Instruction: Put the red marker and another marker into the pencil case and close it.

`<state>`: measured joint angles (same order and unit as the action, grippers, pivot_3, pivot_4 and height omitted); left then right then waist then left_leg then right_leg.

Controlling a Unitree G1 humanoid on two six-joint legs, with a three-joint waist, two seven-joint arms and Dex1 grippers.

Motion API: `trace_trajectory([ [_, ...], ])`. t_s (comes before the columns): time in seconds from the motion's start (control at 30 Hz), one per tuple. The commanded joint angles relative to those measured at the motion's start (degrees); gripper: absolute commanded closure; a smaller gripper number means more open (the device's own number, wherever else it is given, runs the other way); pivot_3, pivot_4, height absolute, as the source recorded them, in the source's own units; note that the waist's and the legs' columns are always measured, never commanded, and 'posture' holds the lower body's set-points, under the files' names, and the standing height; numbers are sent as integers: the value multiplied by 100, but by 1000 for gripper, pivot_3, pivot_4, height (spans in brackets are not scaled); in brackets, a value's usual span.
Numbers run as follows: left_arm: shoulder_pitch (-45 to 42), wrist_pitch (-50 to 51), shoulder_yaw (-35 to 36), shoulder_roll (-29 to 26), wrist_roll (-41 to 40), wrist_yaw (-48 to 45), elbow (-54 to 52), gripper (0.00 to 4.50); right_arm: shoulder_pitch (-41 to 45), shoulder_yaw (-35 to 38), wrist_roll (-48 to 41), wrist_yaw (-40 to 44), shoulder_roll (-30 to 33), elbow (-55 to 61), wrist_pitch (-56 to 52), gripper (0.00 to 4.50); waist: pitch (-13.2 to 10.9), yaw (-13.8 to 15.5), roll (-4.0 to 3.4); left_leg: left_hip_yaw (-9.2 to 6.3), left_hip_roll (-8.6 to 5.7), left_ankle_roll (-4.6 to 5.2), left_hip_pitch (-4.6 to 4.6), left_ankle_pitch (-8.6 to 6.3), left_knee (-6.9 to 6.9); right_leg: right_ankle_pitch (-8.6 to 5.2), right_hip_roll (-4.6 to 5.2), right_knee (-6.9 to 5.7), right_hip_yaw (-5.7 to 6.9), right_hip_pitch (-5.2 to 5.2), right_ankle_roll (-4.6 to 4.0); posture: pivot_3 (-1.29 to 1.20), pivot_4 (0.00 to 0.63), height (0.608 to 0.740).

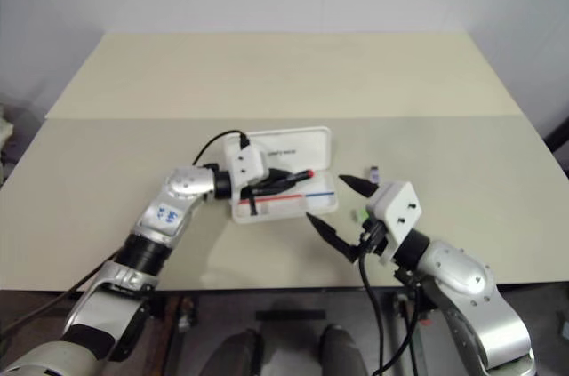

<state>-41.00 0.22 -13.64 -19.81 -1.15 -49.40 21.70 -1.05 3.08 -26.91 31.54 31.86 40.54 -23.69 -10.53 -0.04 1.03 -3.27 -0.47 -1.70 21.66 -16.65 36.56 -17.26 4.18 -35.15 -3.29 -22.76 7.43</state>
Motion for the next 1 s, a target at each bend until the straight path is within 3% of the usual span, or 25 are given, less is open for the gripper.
trace_trajectory([
  [0.03, -165, -250, -54, 52, 108, -18, 60, 3919, -51, 135, -38, -151, -45, 352, 4, 0, -1, 0, 1, 0, 0, 0, 0, 0, 0, 0, -1, 0, 1, 0, 0, 0, 150, 740],
  [0.13, -125, -298, -130, 77, 160, -87, 130, 3919, -71, 134, -54, -206, -37, 397, -20, 0, -1, 3, 1, 1, 1, 0, 0, 0, 0, 0, -1, 0, 2, 0, 0, 0, 150, 740],
  [0.17, -103, -262, -134, 103, 128, -125, 116, 3194, -75, 139, -64, -219, -35, 409, -29, 0, -1, 4, 2, 1, 1, 0, 0, 0, 0, 0, -1, 0, 2, 0, 0, 0, 150, 740],
  [0.47, 79, -144, -123, 155, 97, -193, -147, 254, -88, 193, -128, -197, 27, 438, -77, 0, -1, -1, 2, 1, 1, 0, 0, 0, 4, 0, -1, -5, 1, 0, 0, 0, 150, 740],
  [0.67, 287, -183, -91, 137, -205, -575, -535, 254, 29, 359, -150, 160, 351, 255, -56, 0, -1, 2, 2, 1, 1, 0, 0, 0, 9, 0, 0, -8, -1, 0, 0, 0, 150, 740],
  [0.83, 433, -192, 21, 74, -616, -1031, -912, 254, 301, 962, -287, 1224, 1288, -548, 100, 0, -8, 3, 11, 6, 2, 3, 0, -2, 38, 0, -1, -14, 3, 12, 0, 0, 150, 740],
  [1.0, 517, -195, 171, -59, -855, -1238, -1088, 254, 547, 1108, -268, 2348, 2052, -1511, 346, 0, -11, 1, 15, 21, 5, 5, -12, -3, 50, 0, -3, -24, 2, 26, 0, 0, 150, 740],
])
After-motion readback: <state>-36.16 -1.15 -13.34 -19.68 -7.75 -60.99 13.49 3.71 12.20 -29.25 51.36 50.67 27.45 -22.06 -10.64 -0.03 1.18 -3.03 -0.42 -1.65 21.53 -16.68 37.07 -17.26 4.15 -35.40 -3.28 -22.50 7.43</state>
